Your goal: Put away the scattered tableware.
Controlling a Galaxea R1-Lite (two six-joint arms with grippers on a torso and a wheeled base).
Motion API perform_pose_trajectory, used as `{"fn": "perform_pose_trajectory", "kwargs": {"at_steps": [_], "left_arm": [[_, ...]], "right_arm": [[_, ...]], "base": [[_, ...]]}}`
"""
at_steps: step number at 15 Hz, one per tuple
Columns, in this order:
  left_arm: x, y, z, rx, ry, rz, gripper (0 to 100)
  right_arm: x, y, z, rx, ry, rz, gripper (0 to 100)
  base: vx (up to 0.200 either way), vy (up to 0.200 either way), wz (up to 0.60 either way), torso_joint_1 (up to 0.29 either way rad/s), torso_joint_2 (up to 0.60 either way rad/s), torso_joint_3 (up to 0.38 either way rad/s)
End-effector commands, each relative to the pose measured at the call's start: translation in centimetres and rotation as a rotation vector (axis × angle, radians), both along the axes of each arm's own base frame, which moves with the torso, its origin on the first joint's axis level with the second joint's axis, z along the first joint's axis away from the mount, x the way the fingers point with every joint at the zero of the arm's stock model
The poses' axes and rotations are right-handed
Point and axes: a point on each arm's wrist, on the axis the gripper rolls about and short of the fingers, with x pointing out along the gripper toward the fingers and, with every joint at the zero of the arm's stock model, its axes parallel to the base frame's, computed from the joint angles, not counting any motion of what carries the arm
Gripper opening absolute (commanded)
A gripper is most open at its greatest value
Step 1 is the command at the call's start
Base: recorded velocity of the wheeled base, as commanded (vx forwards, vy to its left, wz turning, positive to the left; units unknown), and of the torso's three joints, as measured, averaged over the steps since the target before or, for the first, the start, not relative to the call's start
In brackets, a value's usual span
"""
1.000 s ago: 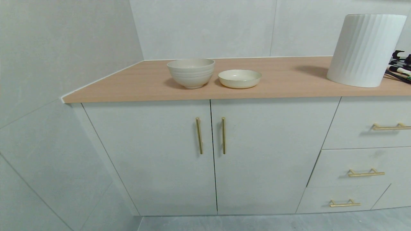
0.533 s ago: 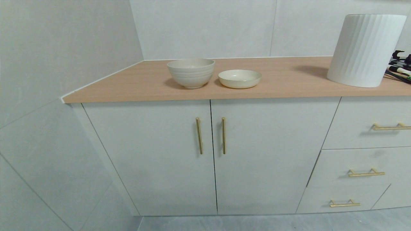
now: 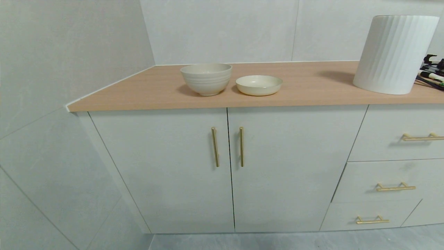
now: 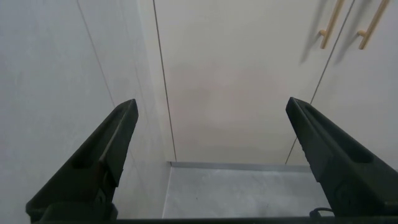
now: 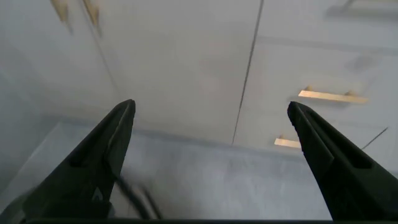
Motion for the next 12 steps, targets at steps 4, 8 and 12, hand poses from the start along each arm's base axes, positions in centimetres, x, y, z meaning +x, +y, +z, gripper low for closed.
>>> {"fn": "perform_pose_trajectory", "kwargs": {"at_steps": [4,8,12], "left_arm": [[0.0,0.0,0.0,0.0,0.0,0.0,100],[0.0,0.0,0.0,0.002,0.0,0.0,100],[0.0,0.0,0.0,0.0,0.001,0.0,100]], "right_arm": [[6.5,1.6,1.8,0.015,0.161,0.251,100],[10.5,4.2,2.9,-0.007,0.232,0.406,100],[17.3,8.4,3.4,-0.025,0.256,0.483,100]], "base": [[0.0,0.0,0.0,0.0,0.0,0.0],[0.0,0.0,0.0,0.0,0.0,0.0],[0.0,0.0,0.0,0.0,0.0,0.0]]}}
